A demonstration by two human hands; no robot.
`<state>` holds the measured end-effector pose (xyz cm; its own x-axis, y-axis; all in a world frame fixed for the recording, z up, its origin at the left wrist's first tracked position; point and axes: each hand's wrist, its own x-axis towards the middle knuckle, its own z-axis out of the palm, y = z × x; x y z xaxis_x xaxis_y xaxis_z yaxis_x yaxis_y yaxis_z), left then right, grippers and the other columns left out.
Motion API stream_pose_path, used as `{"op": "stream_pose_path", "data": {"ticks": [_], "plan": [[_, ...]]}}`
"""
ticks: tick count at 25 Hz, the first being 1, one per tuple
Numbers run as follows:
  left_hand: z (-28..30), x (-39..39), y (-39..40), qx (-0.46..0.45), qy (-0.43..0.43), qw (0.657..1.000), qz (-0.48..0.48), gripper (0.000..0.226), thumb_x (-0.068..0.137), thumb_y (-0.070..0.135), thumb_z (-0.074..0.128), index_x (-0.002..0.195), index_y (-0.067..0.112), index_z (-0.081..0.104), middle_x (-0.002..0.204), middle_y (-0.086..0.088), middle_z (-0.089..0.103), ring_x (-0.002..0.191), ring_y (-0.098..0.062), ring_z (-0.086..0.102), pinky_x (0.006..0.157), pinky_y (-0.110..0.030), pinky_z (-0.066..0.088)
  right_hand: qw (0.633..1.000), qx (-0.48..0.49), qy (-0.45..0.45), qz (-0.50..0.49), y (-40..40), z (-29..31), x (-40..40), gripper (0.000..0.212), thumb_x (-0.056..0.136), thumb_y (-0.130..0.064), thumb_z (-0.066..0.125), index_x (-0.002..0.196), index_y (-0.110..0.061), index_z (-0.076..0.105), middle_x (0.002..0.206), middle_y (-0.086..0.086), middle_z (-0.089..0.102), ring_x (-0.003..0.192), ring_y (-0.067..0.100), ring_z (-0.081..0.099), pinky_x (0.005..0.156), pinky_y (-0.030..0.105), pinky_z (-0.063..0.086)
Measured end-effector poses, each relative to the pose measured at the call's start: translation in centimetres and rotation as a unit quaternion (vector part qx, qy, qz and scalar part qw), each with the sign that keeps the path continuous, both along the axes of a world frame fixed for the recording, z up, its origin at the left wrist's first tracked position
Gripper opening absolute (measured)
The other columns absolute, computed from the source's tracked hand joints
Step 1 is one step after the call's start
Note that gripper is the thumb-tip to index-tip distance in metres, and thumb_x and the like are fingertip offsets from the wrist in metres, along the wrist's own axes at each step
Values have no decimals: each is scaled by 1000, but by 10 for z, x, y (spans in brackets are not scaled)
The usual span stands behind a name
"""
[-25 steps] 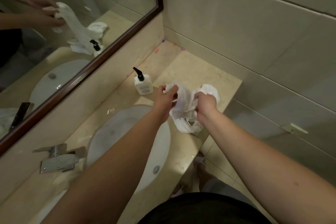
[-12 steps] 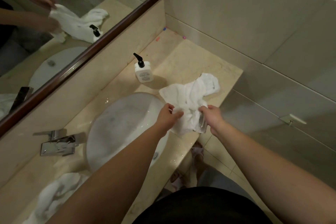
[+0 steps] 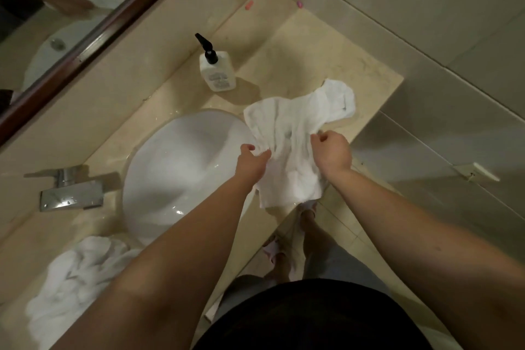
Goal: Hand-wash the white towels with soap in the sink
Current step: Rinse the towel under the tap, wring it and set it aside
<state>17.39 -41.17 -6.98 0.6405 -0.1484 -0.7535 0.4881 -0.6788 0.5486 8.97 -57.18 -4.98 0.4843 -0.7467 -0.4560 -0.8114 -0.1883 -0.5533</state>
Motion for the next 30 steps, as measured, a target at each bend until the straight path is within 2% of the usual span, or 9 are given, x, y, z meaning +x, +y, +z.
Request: {"op": "stream_pose_path", "data": {"ticks": [3, 5, 10, 13, 16, 21, 26, 28, 30], "plan": [[-12, 19, -9, 28, -20, 999, -14, 62, 95, 42, 61, 143, 13, 36, 133, -13, 54, 104, -27, 60, 84, -35, 47, 999, 30, -6, 14, -18, -14, 25, 25, 94, -32, 55, 104, -10, 61, 100, 3, 63, 90, 22, 58, 71, 29, 39], [-15, 35, -19, 13, -33, 999, 29, 60, 96, 40, 59, 144, 11, 37, 121, -8, 60, 94, -20, 60, 84, -32, 46, 999, 40, -4, 10, -32, -22, 41, 30, 94, -30, 57, 113, -8, 58, 110, 8, 63, 98, 25, 59, 76, 30, 41], [-27, 78, -39, 2, -4, 994, 108, 52, 98, 40, 57, 138, 9, 46, 122, -10, 57, 111, -27, 57, 99, -41, 50, 994, 33, -10, -105, -55, -39, 71, 48, 92, -30, 63, 132, -9, 46, 132, 14, 54, 119, 32, 53, 97, 38, 44], [-32, 89, -44, 12, -30, 995, 97, 21, 96, 30, 61, 92, 10, 55, 81, -8, 52, 77, -22, 51, 69, -32, 44, 976, 85, -42, -198, -61, -42, 83, 45, 93, -30, 64, 130, -10, 47, 133, 12, 51, 114, 30, 56, 91, 35, 47], [-33, 93, -50, 13, -60, 994, 90, 24, 94, 24, 62, 79, 12, 48, 69, -2, 43, 61, -15, 40, 55, -25, 34, 964, 129, -48, -227, -73, -44, 86, 39, 94, -28, 65, 123, -4, 56, 123, 13, 61, 111, 28, 59, 86, 27, 44], [-19, 90, -59, -70, -25, 976, 205, 18, 93, 25, 64, 85, 11, 56, 81, -1, 53, 73, -15, 50, 68, -25, 43, 974, 103, -92, -177, -89, -43, 84, 5, 91, -13, 62, 91, -12, 57, 85, 4, 59, 83, 22, 56, 76, 26, 44], [-14, 78, -50, -45, -59, 983, 166, 21, 92, 28, 68, 82, 10, 60, 76, 0, 56, 73, -17, 53, 71, -29, 47, 957, 80, -181, -210, -81, -29, 68, 3, 92, -16, 58, 95, -17, 57, 85, 3, 57, 74, 18, 52, 67, 20, 44], [-7, 74, -48, -47, -62, 984, 158, 23, 93, 27, 65, 81, 9, 56, 78, -5, 53, 73, -17, 50, 66, -27, 42, 939, 119, -189, -261, -78, -22, 62, 7, 92, -14, 59, 86, -14, 56, 75, 0, 52, 75, 20, 49, 59, 15, 42], [4, 70, -44, -59, -73, 980, 177, 21, 93, 23, 62, 81, 9, 53, 78, -5, 52, 70, -17, 48, 64, -26, 41, 892, 235, -185, -338, -76, -15, 54, 13, 91, -21, 67, 88, -11, 60, 83, 3, 59, 82, 23, 57, 70, 21, 51]]}}
